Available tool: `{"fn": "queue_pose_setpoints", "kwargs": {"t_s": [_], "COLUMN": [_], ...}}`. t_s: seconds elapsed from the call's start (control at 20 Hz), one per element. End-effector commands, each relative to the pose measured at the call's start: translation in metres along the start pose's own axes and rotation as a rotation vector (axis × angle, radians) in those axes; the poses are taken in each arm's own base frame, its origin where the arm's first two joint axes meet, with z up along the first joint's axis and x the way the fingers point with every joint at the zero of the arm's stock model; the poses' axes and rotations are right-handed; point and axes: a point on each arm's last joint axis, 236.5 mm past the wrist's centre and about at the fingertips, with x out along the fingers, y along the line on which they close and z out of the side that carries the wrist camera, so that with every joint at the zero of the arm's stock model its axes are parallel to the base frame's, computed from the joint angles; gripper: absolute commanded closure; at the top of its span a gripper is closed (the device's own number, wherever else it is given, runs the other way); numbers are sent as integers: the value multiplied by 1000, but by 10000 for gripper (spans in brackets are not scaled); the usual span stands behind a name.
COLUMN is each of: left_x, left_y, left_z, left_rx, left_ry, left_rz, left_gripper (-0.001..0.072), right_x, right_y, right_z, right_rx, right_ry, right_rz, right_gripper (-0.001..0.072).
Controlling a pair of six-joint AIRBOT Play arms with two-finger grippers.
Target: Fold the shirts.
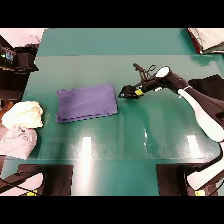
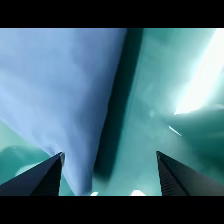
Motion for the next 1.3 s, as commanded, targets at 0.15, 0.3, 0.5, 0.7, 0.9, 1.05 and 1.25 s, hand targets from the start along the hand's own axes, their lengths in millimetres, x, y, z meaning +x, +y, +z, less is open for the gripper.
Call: {"fn": "queue_pose_setpoints", "kwargs": {"t_s": [0.15,0.3,0.5,0.7,0.9,1.05,1.25], "left_x": [2,2,2,2,2,2,1], "left_y": [-4,-4,-4,-4,-4,-6,-24], "left_z": [0,0,-1,-2,-5,-5,2], "left_rx": [-4,-4,-4,-4,-5,-6,-19], "left_ry": [-1,-1,1,7,21,19,-9], "left_rz": [-18,-18,-18,-19,-21,-28,-105], "left_gripper": [674,674,674,674,674,674,674], "right_x": [73,101,111,86,7,-85,-227], "right_y": [55,87,114,133,95,28,-75], "right_z": [11,10,22,41,68,76,70], "right_rx": [63,14,-82,-180,-214,-174,1], "right_ry": [50,67,33,-10,-101,-190,-393], "right_rz": [213,260,266,296,165,-12,-234], "right_gripper": [56,183,623,695,695,695,695]}}
